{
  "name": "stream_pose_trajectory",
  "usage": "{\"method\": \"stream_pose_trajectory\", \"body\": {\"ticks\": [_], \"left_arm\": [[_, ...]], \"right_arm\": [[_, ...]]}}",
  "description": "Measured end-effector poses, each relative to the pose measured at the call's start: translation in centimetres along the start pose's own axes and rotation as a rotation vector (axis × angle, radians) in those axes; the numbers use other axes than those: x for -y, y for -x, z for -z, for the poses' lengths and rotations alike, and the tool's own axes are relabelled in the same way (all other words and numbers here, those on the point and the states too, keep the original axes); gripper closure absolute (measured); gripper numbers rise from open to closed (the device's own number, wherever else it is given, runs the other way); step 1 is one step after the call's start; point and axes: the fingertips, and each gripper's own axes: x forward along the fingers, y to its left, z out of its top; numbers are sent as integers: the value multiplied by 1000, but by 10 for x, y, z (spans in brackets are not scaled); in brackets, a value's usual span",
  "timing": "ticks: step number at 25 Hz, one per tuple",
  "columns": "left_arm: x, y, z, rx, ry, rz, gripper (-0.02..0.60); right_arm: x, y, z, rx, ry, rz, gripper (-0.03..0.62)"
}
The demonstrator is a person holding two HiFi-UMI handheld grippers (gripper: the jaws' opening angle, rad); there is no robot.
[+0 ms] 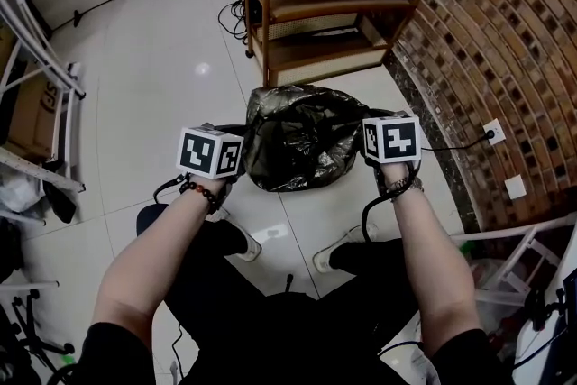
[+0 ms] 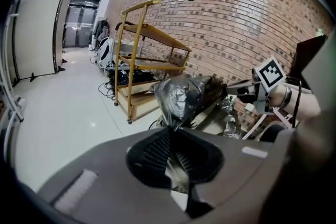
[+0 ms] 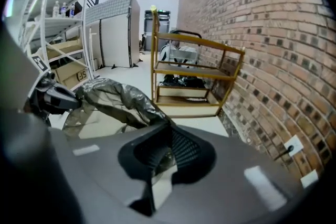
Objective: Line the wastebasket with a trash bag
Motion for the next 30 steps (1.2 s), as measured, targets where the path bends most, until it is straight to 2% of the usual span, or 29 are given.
{"method": "stream_pose_trajectory", "body": {"ticks": [15,23,30], "left_arm": [[-18,-54,15,-115,-66,-59,557],[-38,-86,25,-169,-67,-83,536],[-55,-112,37,-214,-66,-98,525]], "right_arm": [[2,-58,67,-136,-97,-61,580],[7,-86,90,-178,-118,-84,574],[3,-113,103,-211,-131,-114,540]]}}
